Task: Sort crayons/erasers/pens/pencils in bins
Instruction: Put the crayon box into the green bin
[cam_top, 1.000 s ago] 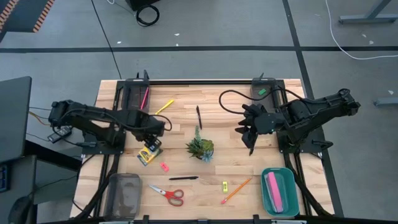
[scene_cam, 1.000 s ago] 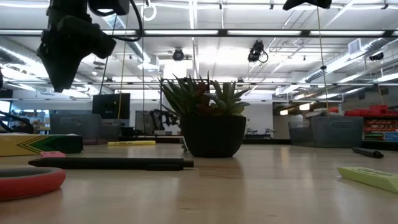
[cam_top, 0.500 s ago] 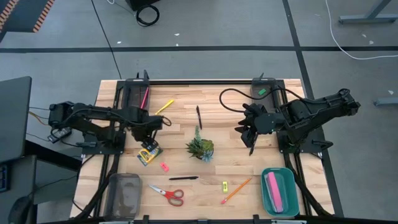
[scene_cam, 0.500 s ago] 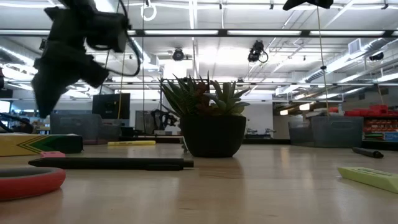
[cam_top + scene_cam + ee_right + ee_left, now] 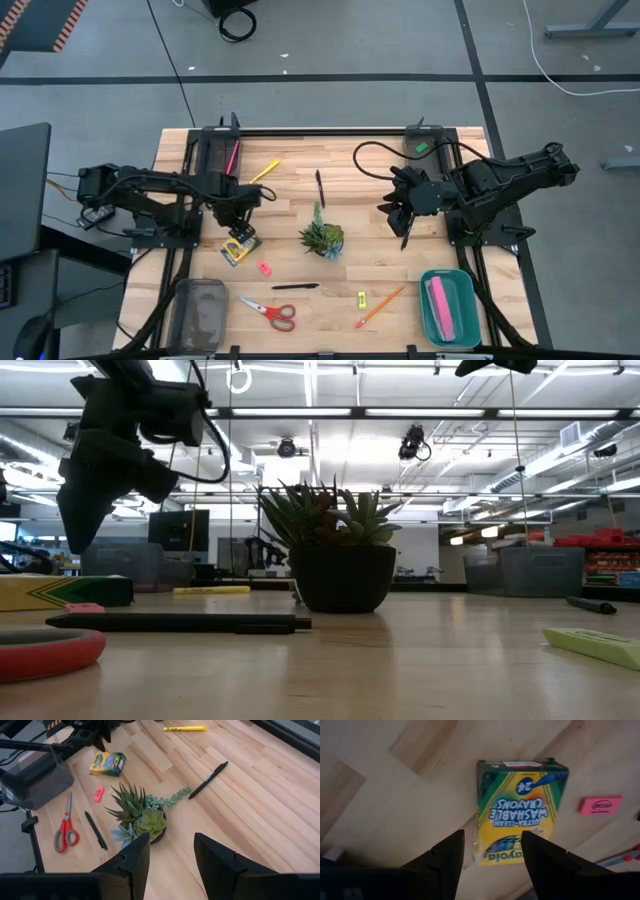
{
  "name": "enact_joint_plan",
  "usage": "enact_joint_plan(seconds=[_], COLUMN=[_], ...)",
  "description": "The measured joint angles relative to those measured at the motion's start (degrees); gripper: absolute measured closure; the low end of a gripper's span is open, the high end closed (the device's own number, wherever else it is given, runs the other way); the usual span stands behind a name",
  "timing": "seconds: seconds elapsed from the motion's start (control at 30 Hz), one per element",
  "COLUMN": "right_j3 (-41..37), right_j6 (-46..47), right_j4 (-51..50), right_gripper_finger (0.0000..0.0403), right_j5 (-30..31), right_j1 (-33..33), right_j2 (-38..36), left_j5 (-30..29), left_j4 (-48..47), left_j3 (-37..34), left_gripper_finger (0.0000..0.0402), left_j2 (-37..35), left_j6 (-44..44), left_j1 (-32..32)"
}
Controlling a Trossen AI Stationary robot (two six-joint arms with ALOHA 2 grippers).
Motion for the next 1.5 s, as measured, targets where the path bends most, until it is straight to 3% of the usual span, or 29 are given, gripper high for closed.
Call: enact_joint_plan(seconds=[0.3, 0.7, 1.2, 1.5], right_j3=[0.0, 0.0, 0.0, 0.0], right_j6=[0.09, 0.44, 1.01, 1.53], right_j4=[0.0, 0.0, 0.0, 0.0], right_gripper_finger=[0.0243, 0.0243, 0.0243, 0.0243], right_j5=[-0.02, -0.02, 0.04, 0.57], right_j1=[0.0, -0.02, -0.02, -0.02], right_j2=[0.0, 0.0, 0.0, 0.0], left_j5=[3.19, 1.48, 2.21, 5.42], left_j4=[6.43, 7.91, 10.11, 14.56], left_j3=[-5.43, -5.46, -5.4, -5.31], left_gripper_finger=[0.0206, 0.0216, 0.0233, 0.0286], left_j2=[0.0, 0.15, 6.46, 9.01], left_j6=[-0.18, 0.92, 2.44, 1.68], left_j1=[0.84, 0.84, 0.85, 0.67])
